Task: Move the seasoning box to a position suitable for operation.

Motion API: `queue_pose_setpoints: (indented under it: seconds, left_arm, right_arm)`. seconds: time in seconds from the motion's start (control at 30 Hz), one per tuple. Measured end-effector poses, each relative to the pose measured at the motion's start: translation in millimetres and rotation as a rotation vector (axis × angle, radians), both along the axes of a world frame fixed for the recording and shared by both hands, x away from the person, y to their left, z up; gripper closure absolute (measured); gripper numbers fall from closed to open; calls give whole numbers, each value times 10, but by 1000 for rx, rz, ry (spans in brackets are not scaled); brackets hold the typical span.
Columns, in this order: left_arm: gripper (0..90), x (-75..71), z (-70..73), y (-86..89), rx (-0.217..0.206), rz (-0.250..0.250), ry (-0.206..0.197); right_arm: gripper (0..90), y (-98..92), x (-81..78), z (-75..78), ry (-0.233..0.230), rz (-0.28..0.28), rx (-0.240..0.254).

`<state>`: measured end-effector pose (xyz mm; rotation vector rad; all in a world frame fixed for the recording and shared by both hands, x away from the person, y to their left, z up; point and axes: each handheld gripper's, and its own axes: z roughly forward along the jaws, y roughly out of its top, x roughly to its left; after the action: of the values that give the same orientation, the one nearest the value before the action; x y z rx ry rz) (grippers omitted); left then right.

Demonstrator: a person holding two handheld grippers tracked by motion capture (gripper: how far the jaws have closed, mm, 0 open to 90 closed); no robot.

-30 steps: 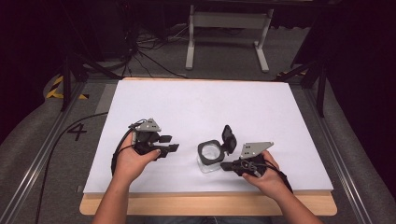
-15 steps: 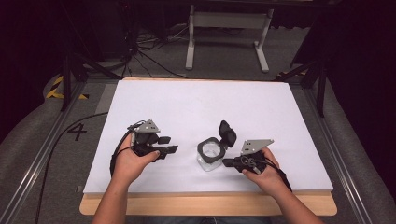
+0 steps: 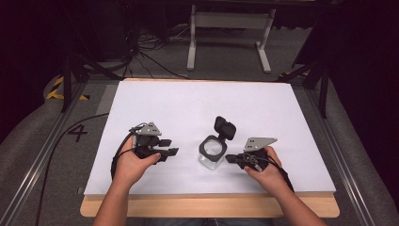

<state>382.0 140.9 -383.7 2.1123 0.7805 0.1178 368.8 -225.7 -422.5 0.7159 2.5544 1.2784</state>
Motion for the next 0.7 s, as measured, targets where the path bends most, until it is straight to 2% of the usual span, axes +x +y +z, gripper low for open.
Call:
queue_pose_setpoints:
  seconds: [0.17, 0.23, 0.3, 0.37, 0.53, 0.7]
  left_arm:
    - [623, 84, -57, -81, -1, -32, -3]
    - [706, 108, -73, -124, -2, -32, -28]
    - [795, 141, -109, -187, -10, -37, -30]
    - [844, 180, -161, -265, 4, -41, -32]
    - [889, 253, -276, -405, 30, -78, -1]
    - [896, 279, -350, -535, 33, -121, 17]
  right_arm:
    - [900, -198, -54, 103, -19, -57, 11]
    - [900, -303, -62, 139, -26, -87, 20]
    - [900, -404, -71, 169, -24, -116, 35]
    - [900, -489, -83, 191, -31, -139, 48]
    - [900, -613, -127, 221, -37, -168, 64]
    - [900, -673, -160, 219, -43, -175, 68]
